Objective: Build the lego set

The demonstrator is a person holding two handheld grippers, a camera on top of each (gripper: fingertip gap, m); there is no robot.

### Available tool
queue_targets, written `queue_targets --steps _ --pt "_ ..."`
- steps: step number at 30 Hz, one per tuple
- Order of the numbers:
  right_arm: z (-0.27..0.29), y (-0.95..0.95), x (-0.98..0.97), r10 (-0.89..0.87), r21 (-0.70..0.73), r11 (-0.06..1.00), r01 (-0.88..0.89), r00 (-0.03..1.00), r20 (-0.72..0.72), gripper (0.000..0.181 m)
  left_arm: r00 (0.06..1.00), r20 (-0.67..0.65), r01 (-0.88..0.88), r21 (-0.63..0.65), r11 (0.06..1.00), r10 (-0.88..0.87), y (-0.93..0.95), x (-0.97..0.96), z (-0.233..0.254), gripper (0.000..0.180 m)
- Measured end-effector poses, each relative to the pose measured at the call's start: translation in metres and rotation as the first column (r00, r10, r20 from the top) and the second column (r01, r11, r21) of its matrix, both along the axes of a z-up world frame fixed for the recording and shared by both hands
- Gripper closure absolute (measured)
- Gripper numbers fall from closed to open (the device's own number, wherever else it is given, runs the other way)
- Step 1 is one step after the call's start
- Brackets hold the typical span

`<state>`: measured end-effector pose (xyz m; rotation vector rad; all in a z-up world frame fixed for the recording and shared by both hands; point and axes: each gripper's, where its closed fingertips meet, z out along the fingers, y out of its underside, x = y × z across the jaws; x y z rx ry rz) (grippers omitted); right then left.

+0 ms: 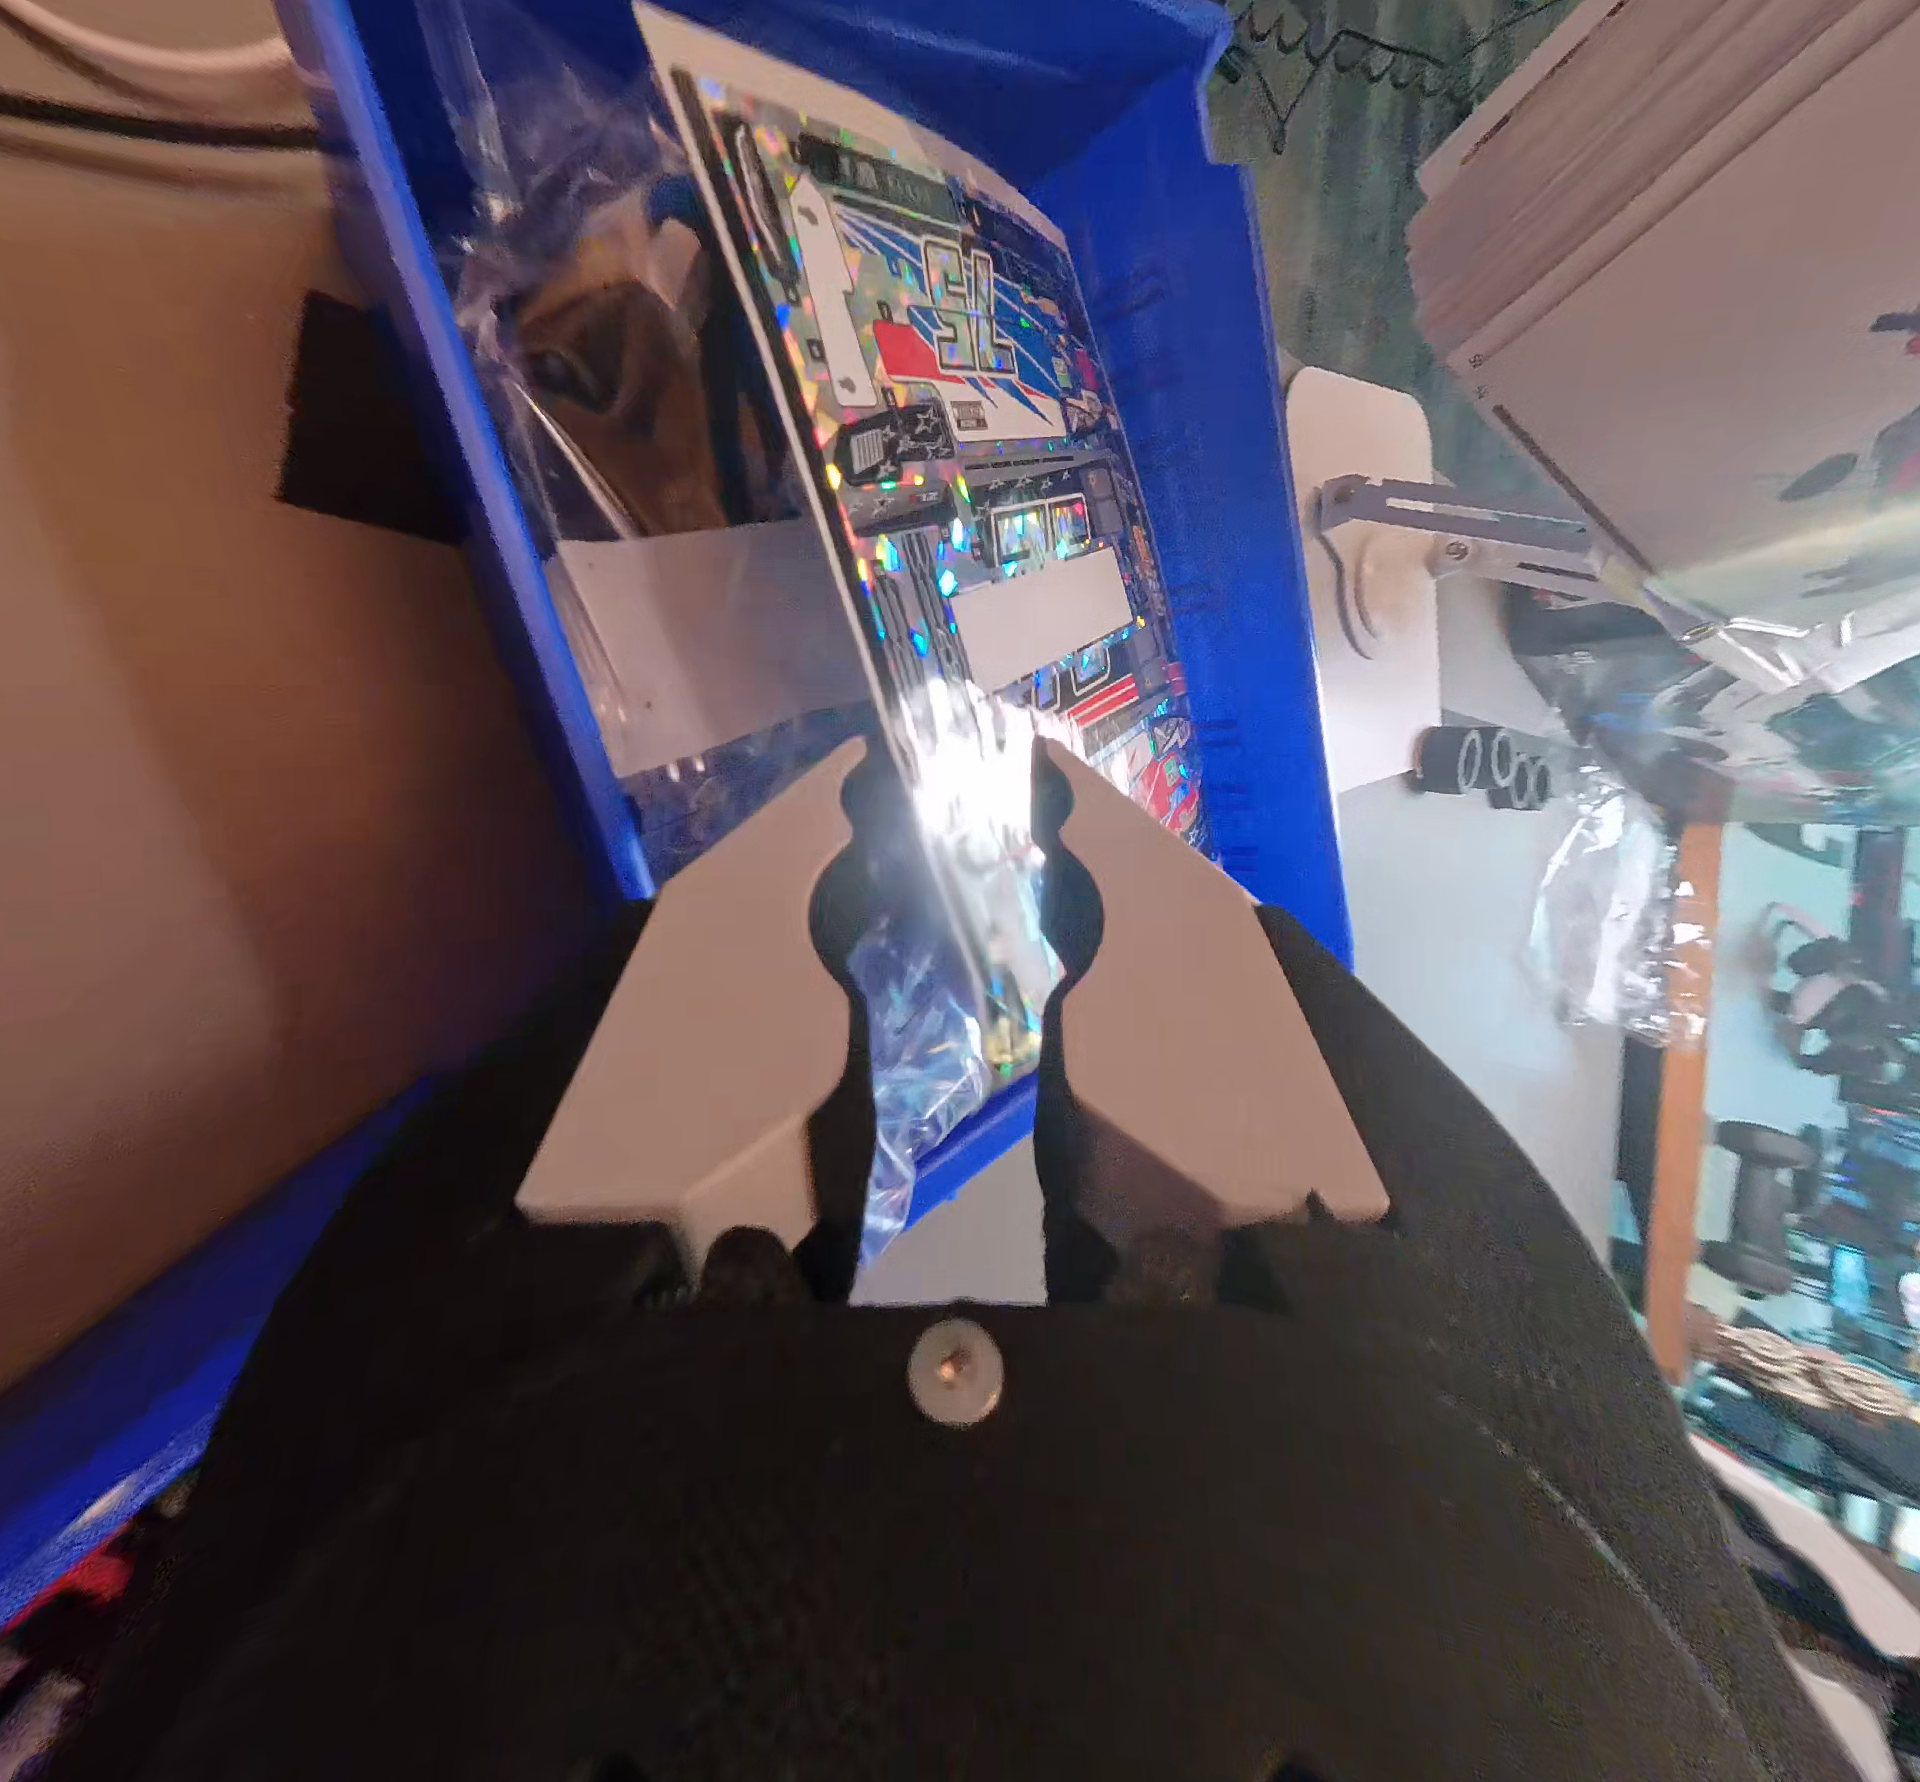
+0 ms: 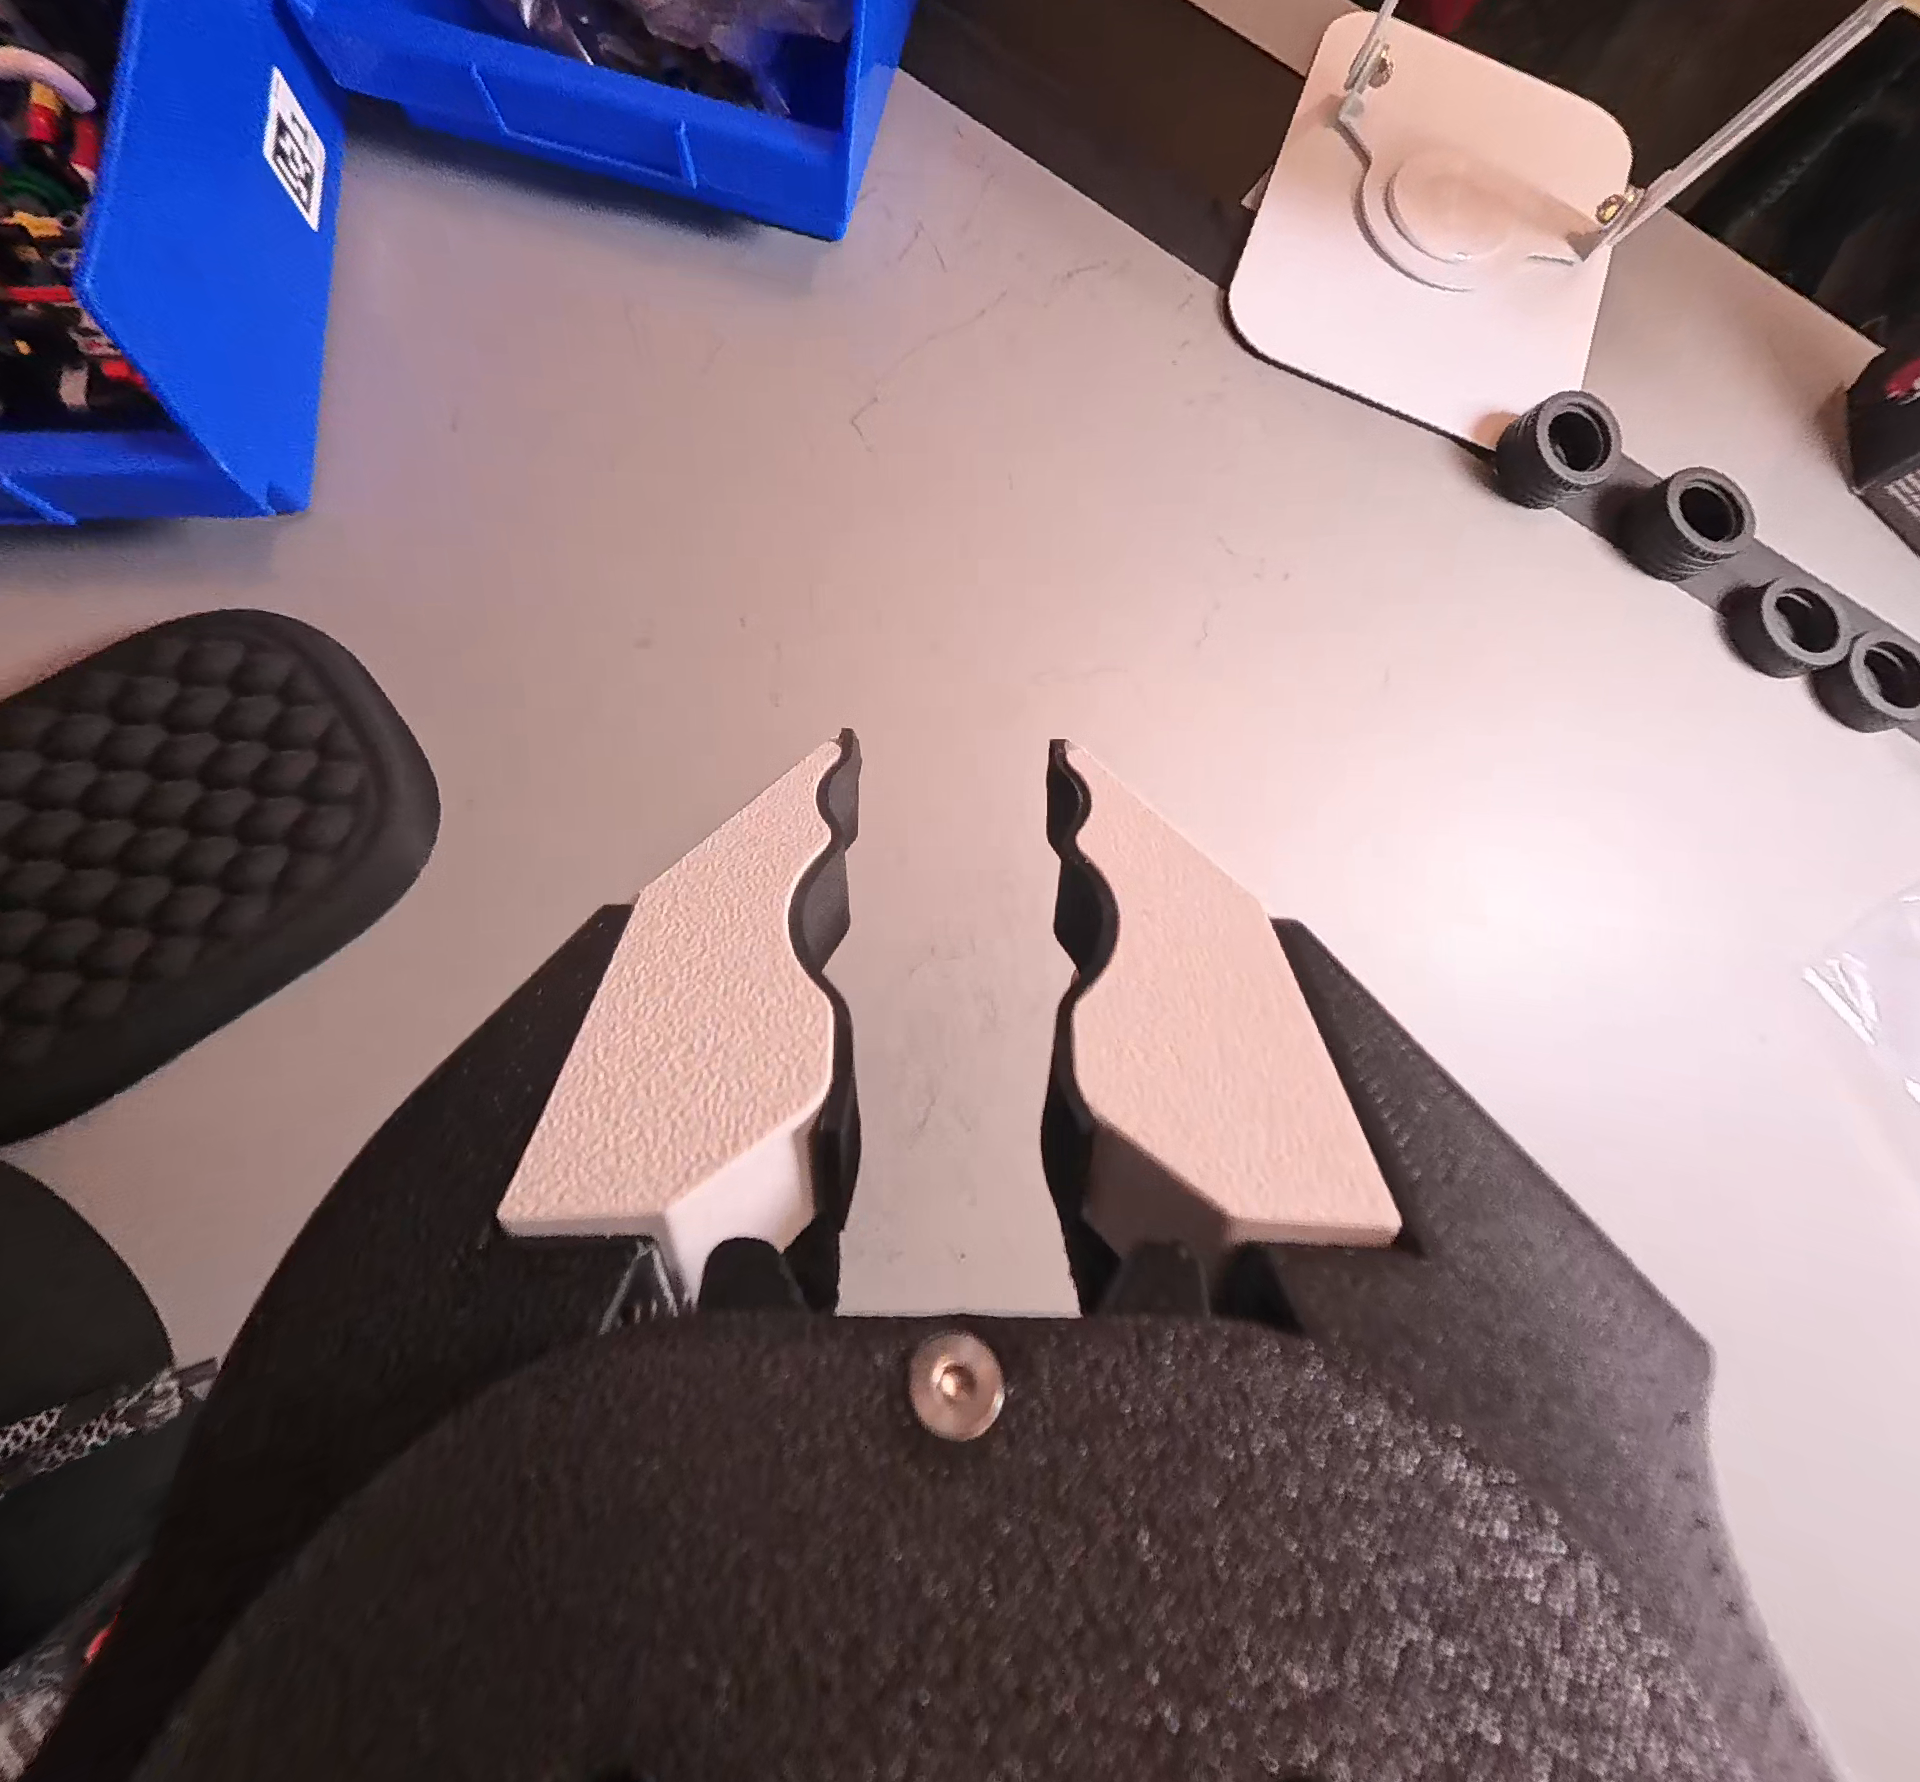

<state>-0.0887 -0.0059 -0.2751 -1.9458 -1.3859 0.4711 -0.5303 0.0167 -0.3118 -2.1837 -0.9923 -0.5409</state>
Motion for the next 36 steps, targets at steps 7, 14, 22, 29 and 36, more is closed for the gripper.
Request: queue_targets --steps 7,14,22,29,36 --pt "0.003 0.010 -0.006 -0.015 0.029 0.999 0.016 1.000 -0.022 0.144 0.914 -0.403 0.072 0.060 0.996 -0.042 -0.015 -0.006 0.056 0.130" --pt "0.005 0.046 0.034 -0.126 0.024 0.991 0.128 0.989 -0.072 0.120 0.780 -0.617 0.376 0.327 0.867 -0.106 -0.006 0.148 0.116 0.122" --pt "-0.014 0.114 0.115 -0.236 -0.048 0.971 0.233 0.966 -0.108 0.106 0.778 -0.523 0.535 0.259 0.804 -0.348 0.052 0.352 0.045 0.119" --pt "-0.036 0.177 0.181 -0.215 -0.055 0.976 0.210 0.970 -0.116 0.110 0.665 -0.668 0.561 0.152 0.814 -0.334 0.201 0.398 -0.019 0.118" --pt "-0.053 0.205 0.225 -0.193 -0.114 0.977 0.181 0.975 -0.111 0.113 0.630 -0.690 0.478 -0.017 0.878 -0.356 0.305 0.376 -0.090 0.110"
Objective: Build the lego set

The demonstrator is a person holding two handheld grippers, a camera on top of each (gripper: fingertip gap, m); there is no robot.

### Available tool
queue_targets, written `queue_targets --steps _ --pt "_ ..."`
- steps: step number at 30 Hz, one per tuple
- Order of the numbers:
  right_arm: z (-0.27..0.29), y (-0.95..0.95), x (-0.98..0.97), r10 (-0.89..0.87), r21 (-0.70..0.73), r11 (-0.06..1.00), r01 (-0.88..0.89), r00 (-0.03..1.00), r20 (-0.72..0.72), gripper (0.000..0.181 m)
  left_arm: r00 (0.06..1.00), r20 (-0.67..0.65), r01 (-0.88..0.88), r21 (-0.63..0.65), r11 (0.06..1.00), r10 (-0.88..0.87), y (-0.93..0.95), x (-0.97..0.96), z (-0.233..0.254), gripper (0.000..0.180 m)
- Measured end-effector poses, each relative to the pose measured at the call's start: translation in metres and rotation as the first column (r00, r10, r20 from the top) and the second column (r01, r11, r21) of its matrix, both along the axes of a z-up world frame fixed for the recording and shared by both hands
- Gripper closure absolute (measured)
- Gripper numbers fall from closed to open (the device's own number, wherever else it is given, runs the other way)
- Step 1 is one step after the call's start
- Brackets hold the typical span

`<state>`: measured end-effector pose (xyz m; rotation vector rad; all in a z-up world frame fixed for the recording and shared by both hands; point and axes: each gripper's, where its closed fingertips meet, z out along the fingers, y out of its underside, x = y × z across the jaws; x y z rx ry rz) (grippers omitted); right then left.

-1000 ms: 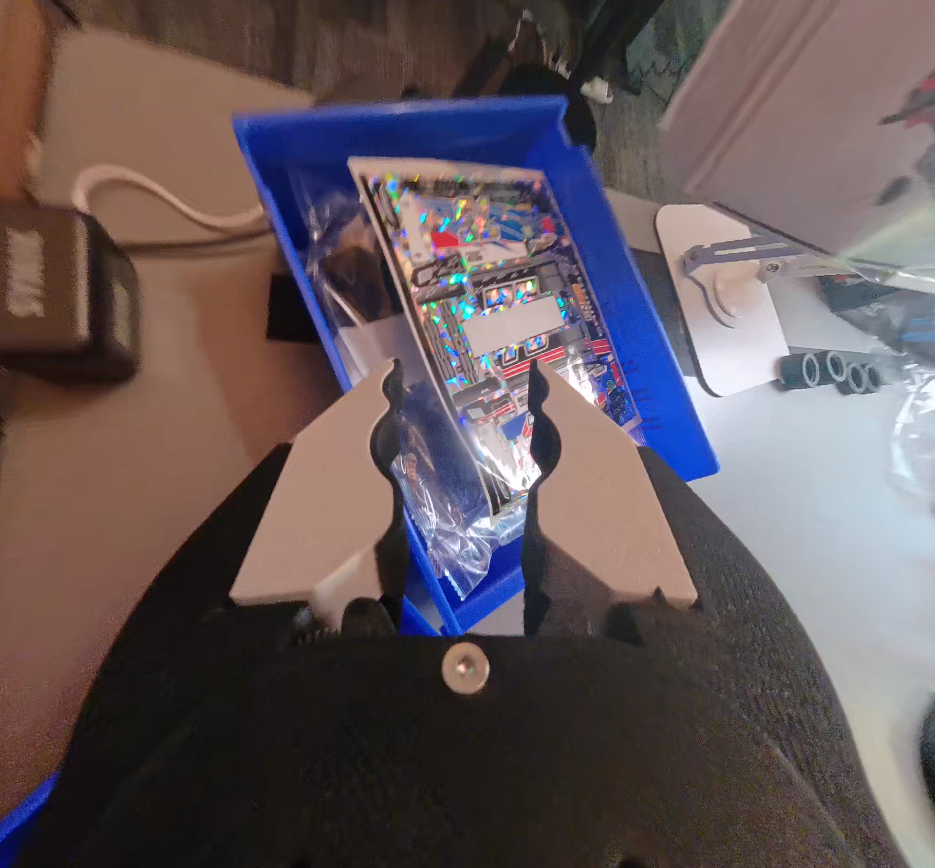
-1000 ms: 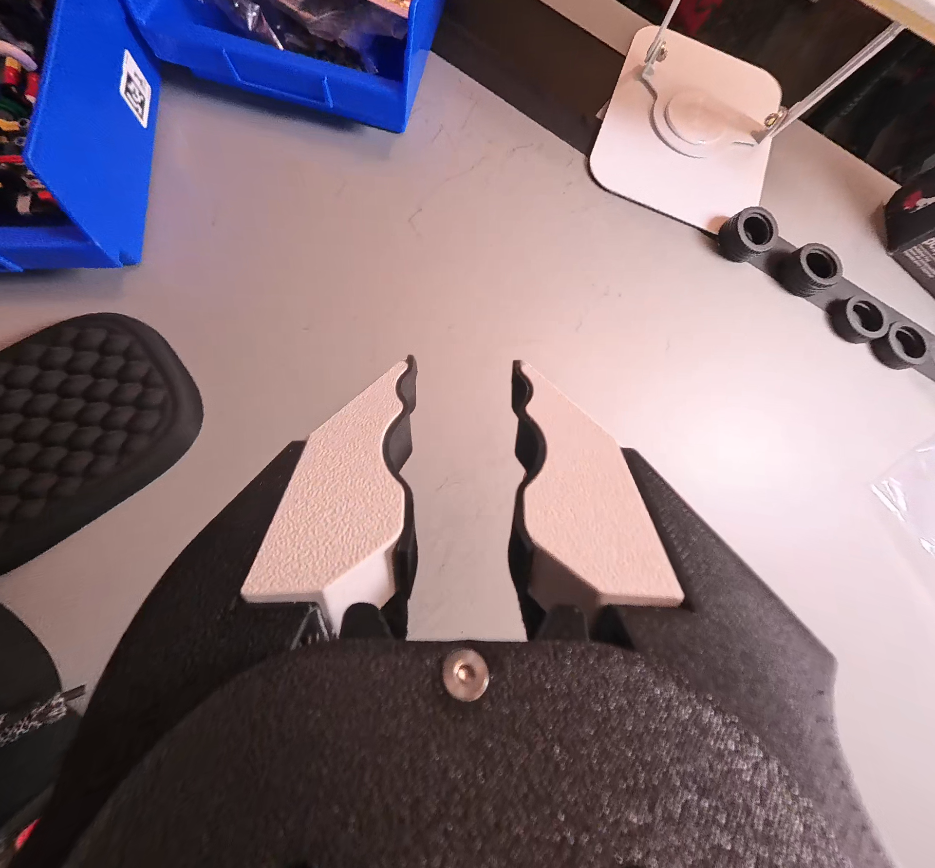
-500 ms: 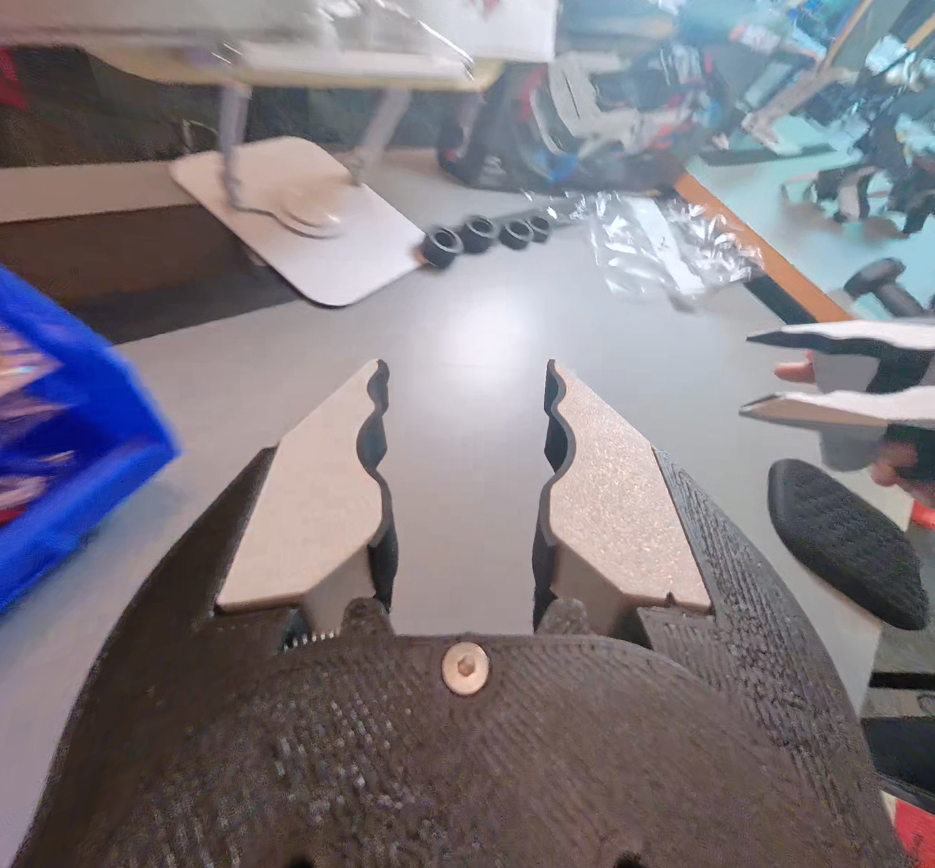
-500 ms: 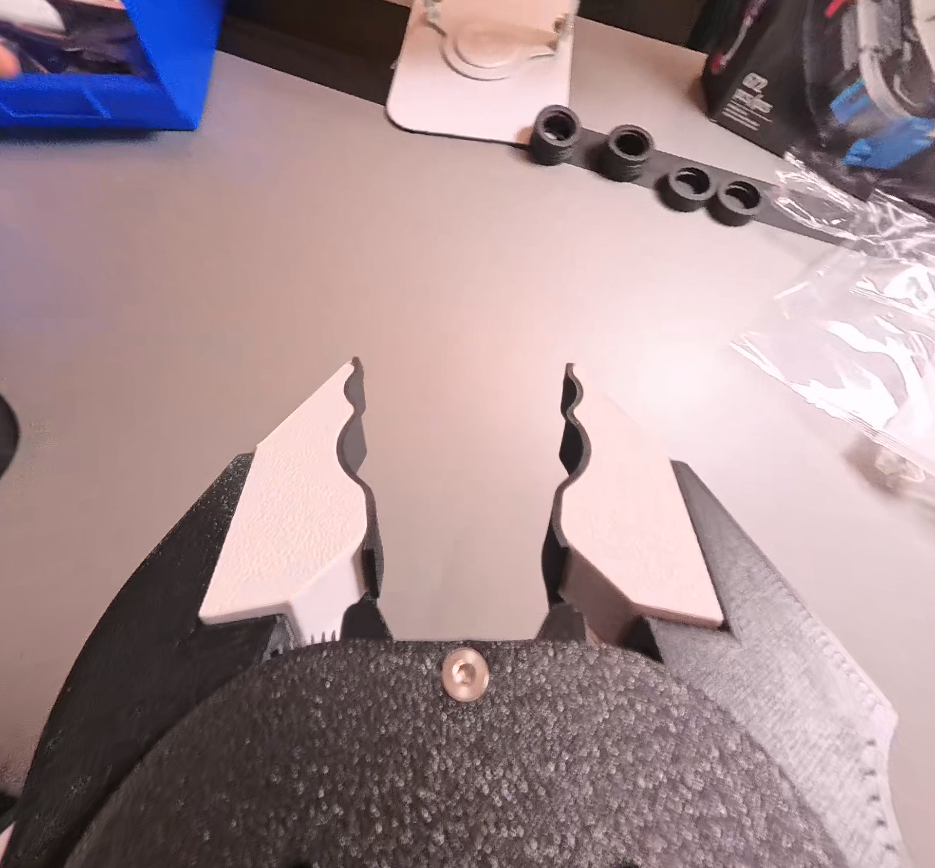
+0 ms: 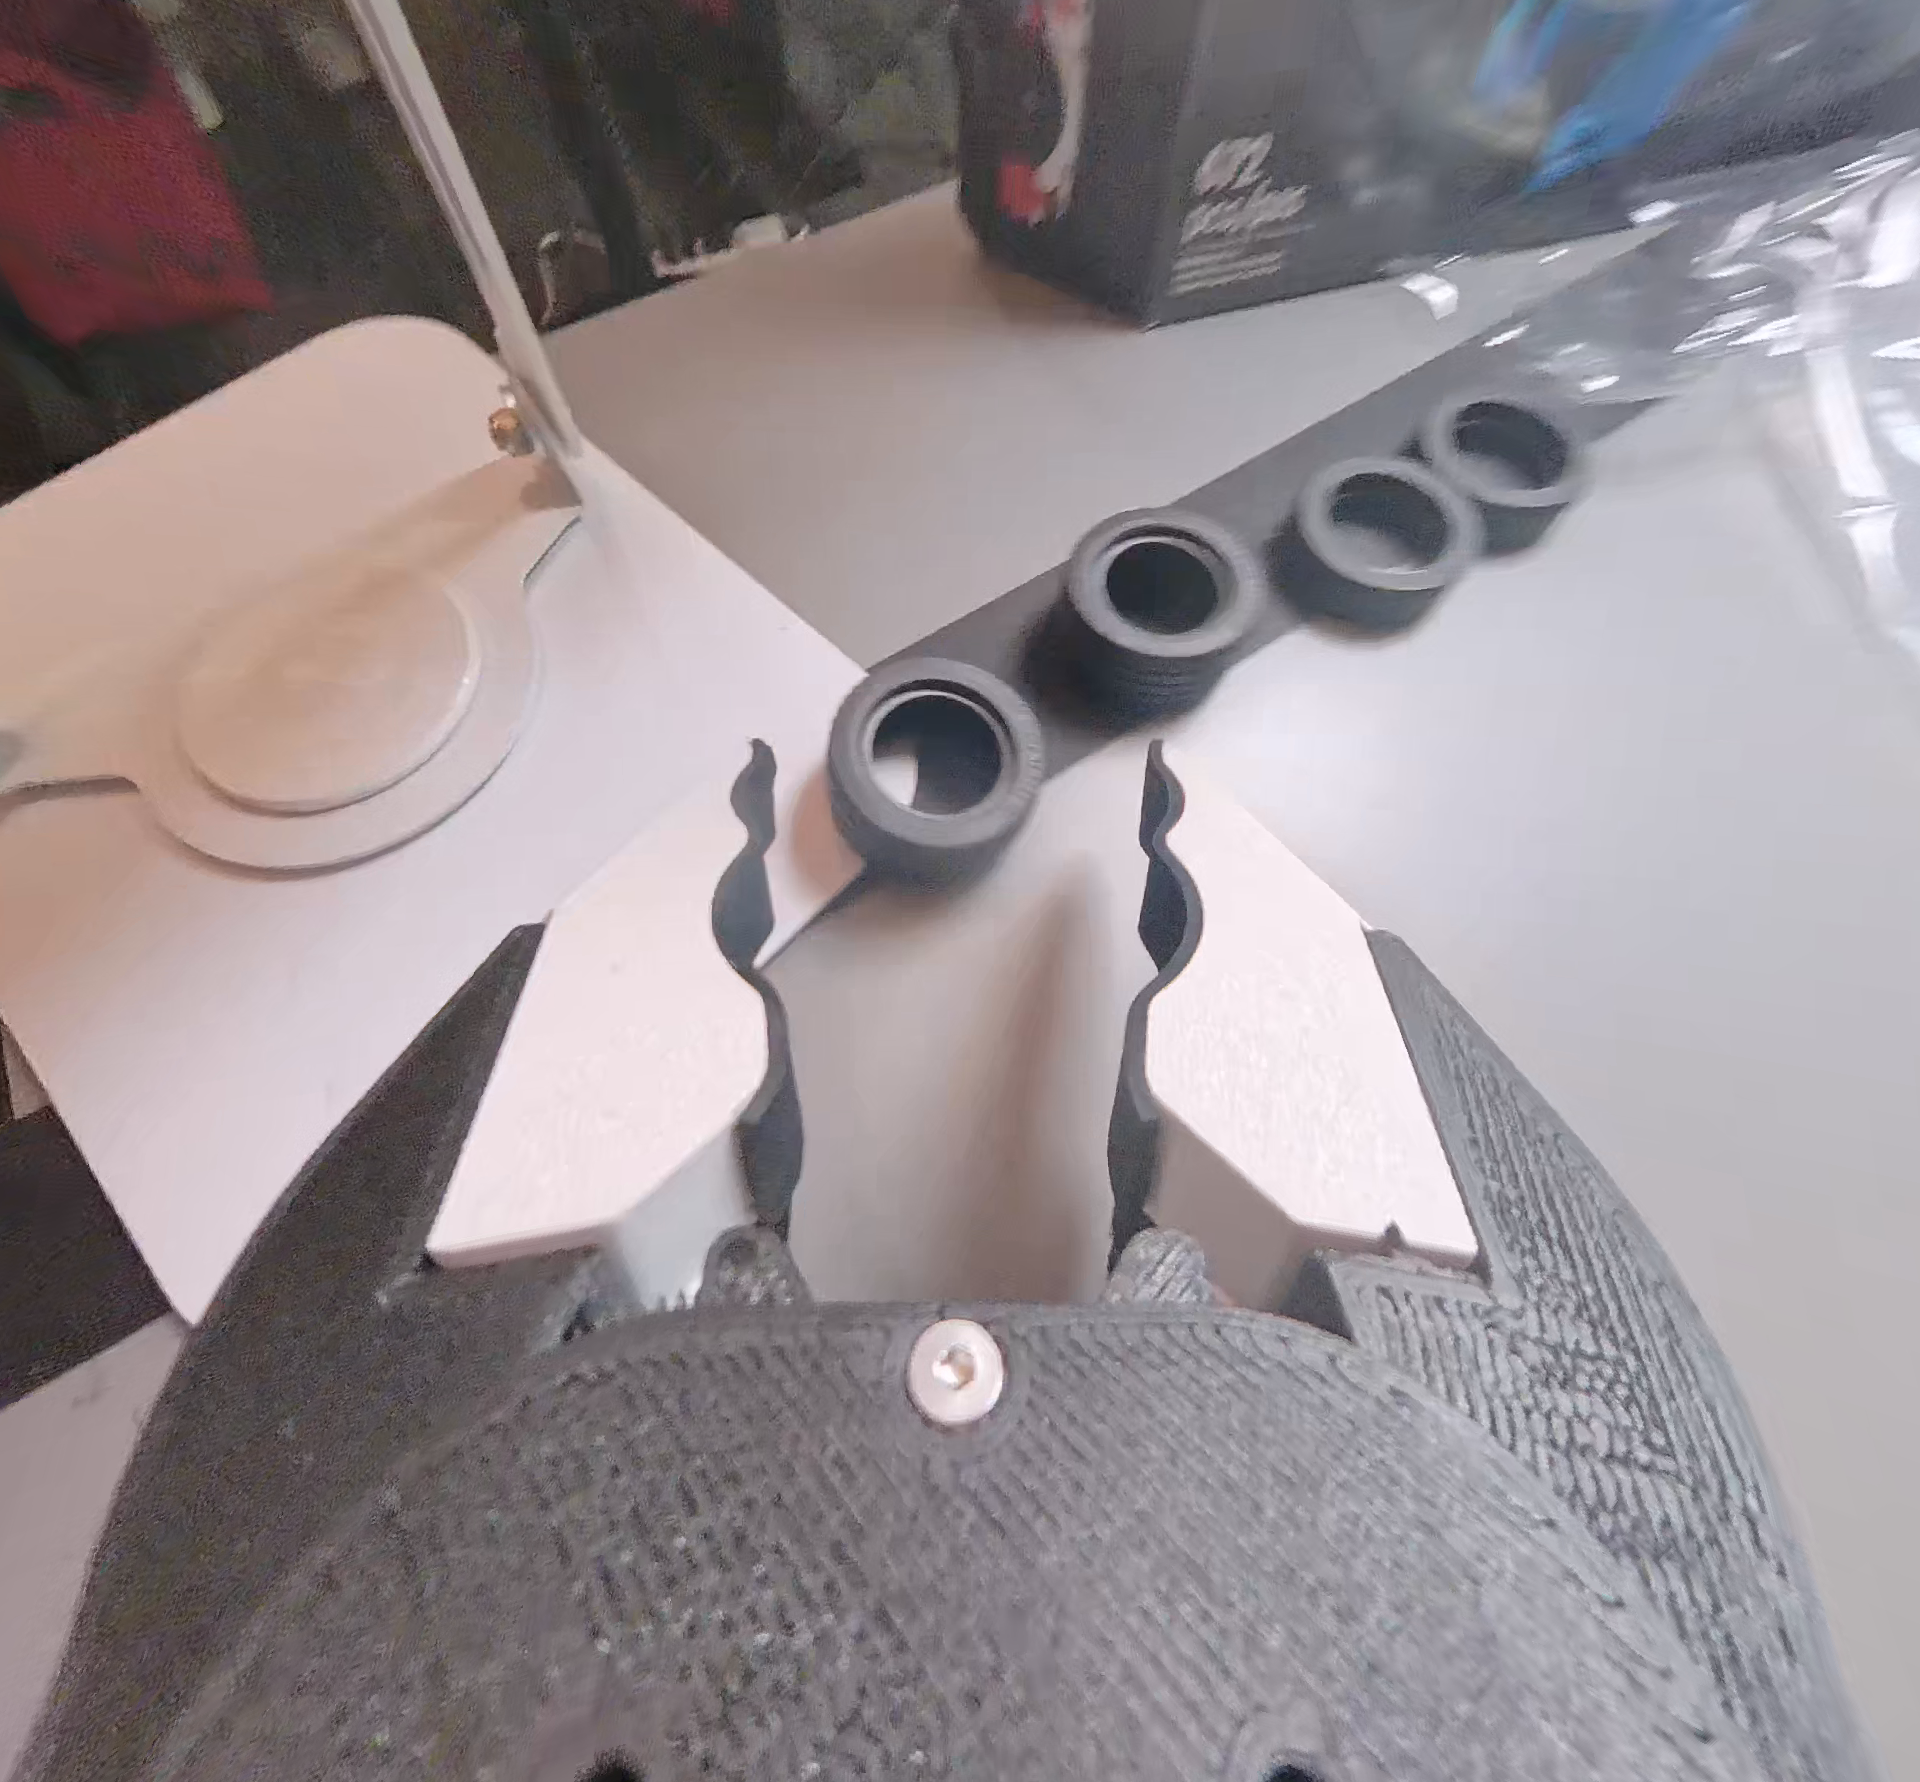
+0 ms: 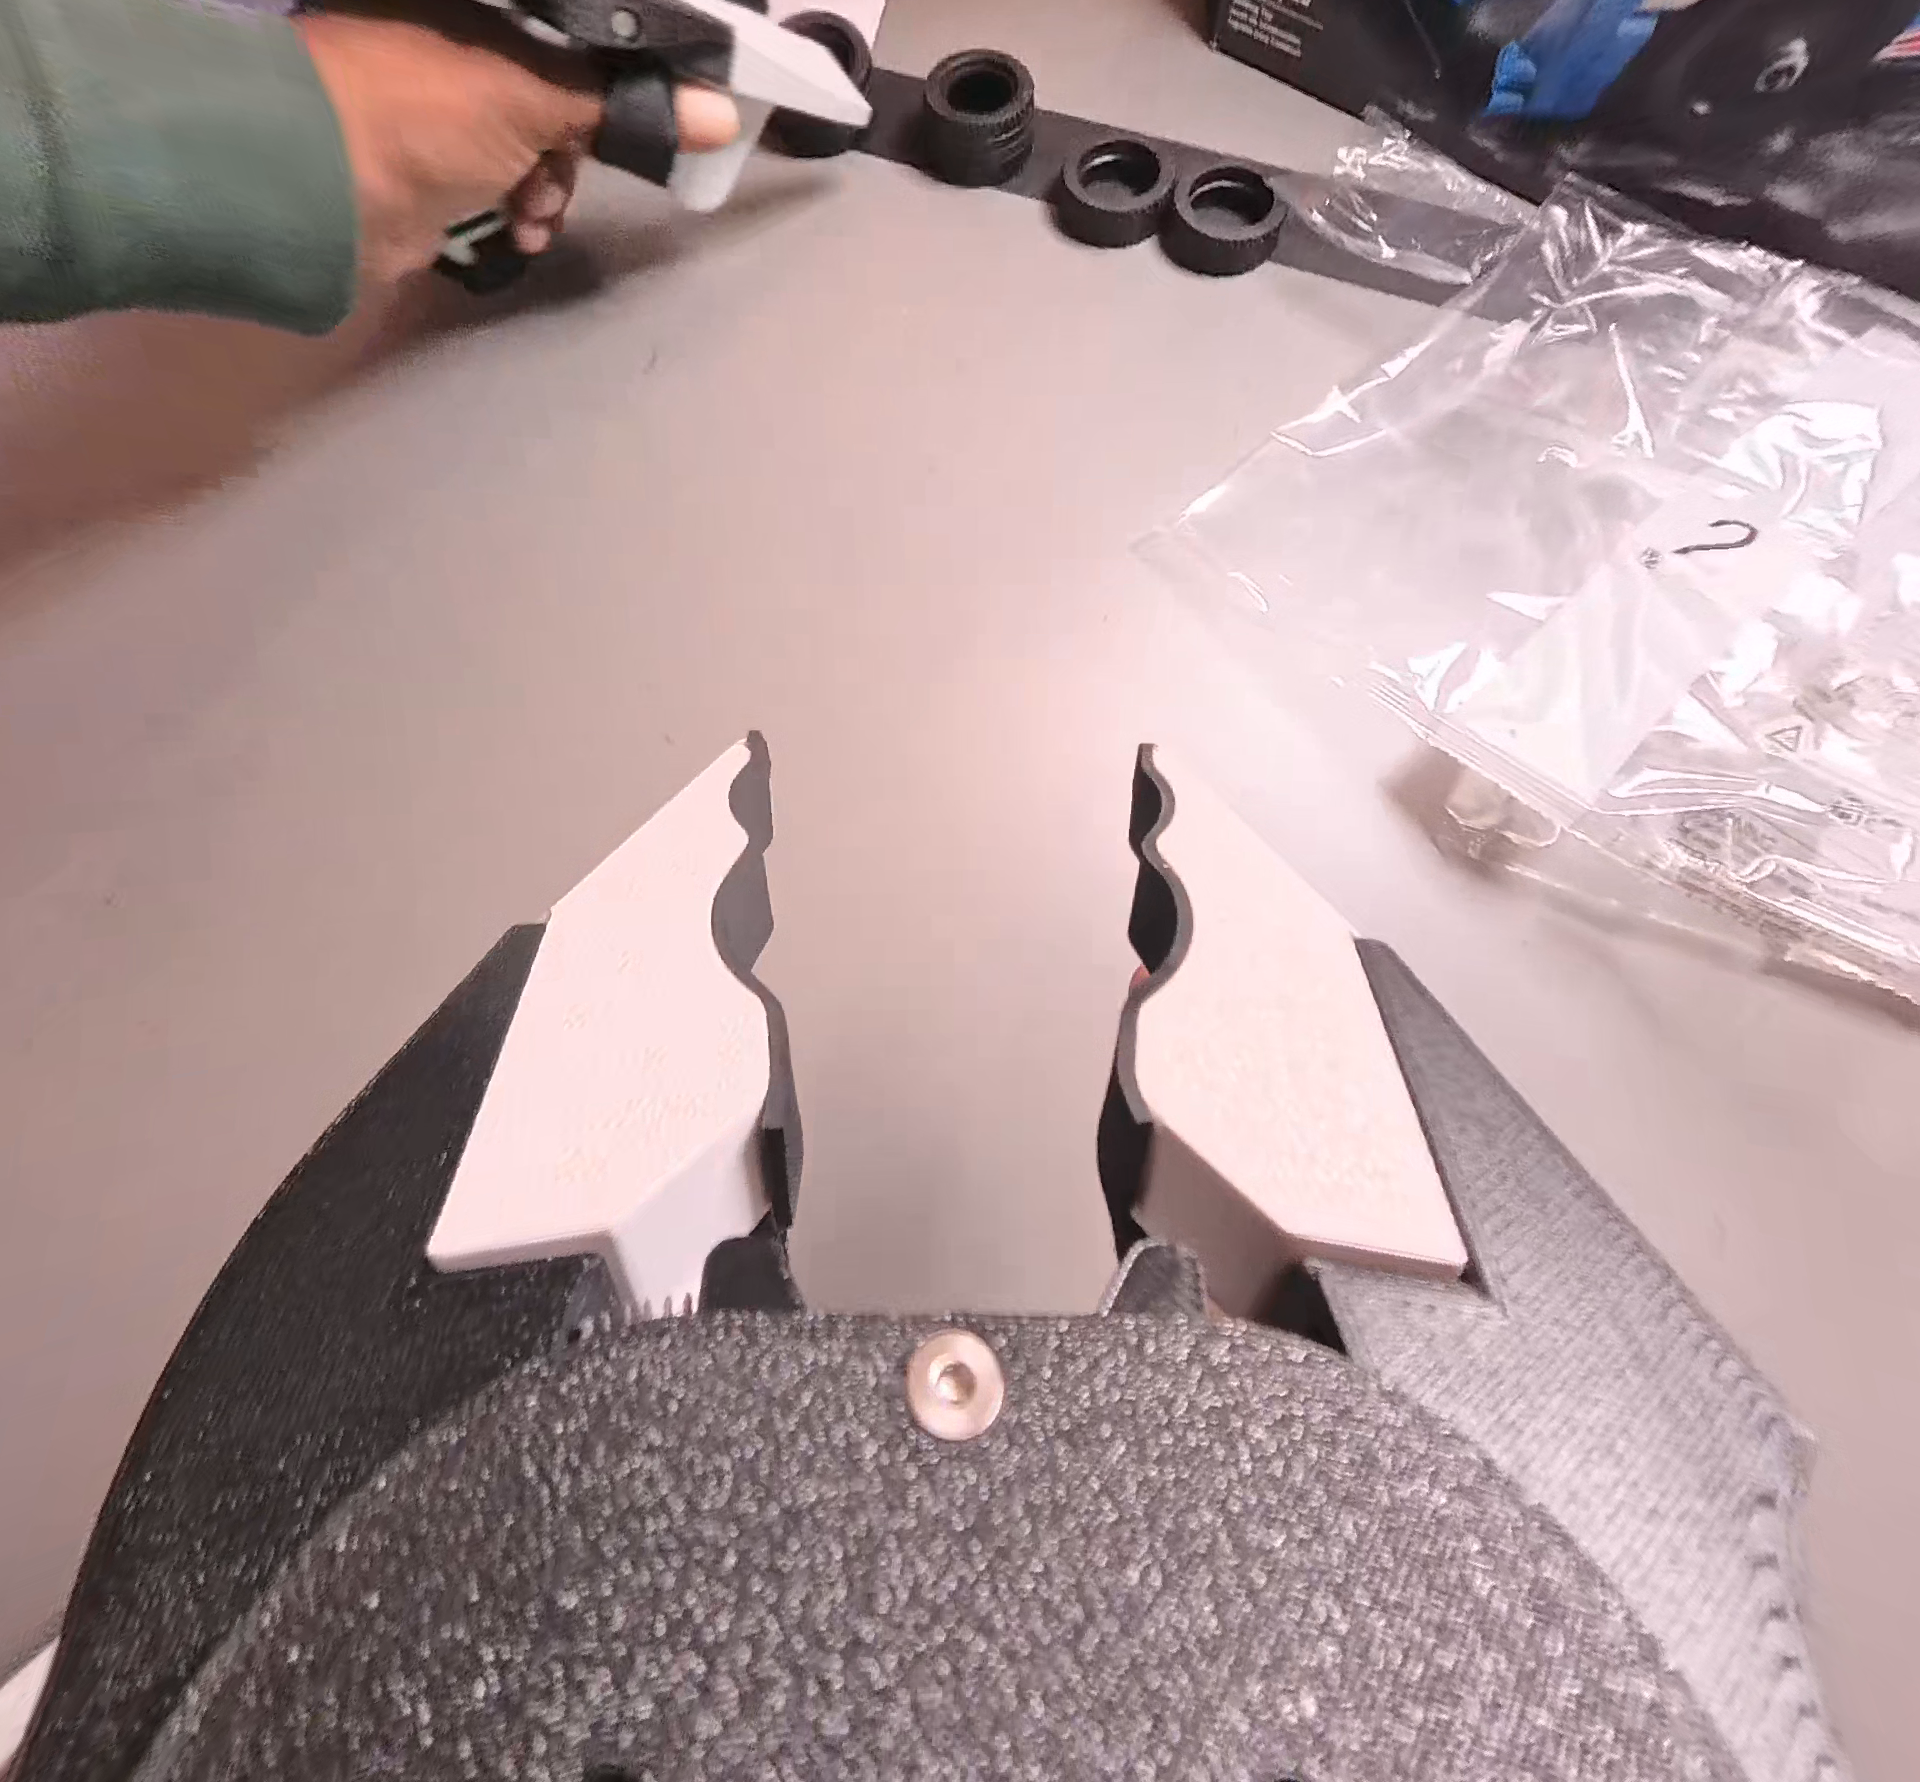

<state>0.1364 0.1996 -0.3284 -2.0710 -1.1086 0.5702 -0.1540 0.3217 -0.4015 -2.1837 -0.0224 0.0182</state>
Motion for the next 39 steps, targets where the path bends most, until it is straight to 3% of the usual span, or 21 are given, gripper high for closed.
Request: queue_targets --steps 2,5,7,13,20,22,24,25,32,39 --pt "-0.006 0.002 0.001 0.034 -0.016 0.999 -0.034 0.999 -0.004 0.113 0.999 -0.035 -0.020 -0.039 0.999 0.019 0.007 -0.008 -0.013 0.110" --pt "-0.016 0.011 -0.012 0.082 -0.029 0.996 -0.082 0.996 -0.024 0.113 0.997 -0.067 0.030 -0.050 0.998 -0.033 0.011 -0.008 -0.009 0.136" --pt "-0.022 0.020 -0.031 0.123 -0.018 0.992 -0.124 0.992 -0.035 0.113 0.996 -0.068 0.054 -0.059 0.997 -0.058 0.003 -0.007 -0.005 0.140" --pt "-0.044 0.067 -0.132 0.259 0.036 0.965 -0.259 0.966 -0.010 0.116 1.000 0.025 -0.009 0.024 1.000 0.008 -0.062 -0.005 0.036 0.144" --pt "-0.070 0.144 -0.242 0.279 0.048 0.956 -0.288 0.950 0.137 0.111 0.989 0.064 -0.139 0.070 0.988 0.134 -0.165 -0.031 0.088 0.143" --pt "-0.079 0.156 -0.253 0.265 0.034 0.960 -0.277 0.945 0.193 0.115 0.985 0.051 -0.170 0.075 0.982 0.167 -0.190 -0.053 0.102 0.143" --pt "-0.085 0.166 -0.253 0.228 0.061 0.966 -0.253 0.936 0.269 0.138 0.977 0.038 -0.214 0.085 0.973 0.211 -0.213 -0.080 0.116 0.143" --pt "-0.083 0.166 -0.254 0.221 0.070 0.966 -0.247 0.938 0.269 0.140 0.971 0.034 -0.240 0.090 0.967 0.238 -0.223 -0.095 0.122 0.142" --pt "-0.040 0.075 -0.260 0.306 0.114 0.942 -0.317 0.946 0.104 0.143 0.925 -0.024 -0.376 0.104 0.921 0.380 -0.275 -0.218 0.147 0.142" --pt "0.000 -0.085 -0.286 0.443 0.029 0.897 -0.442 0.895 -0.057 0.143 0.942 -0.106 -0.326 -0.071 0.943 0.318 -0.276 -0.322 0.118 0.139"
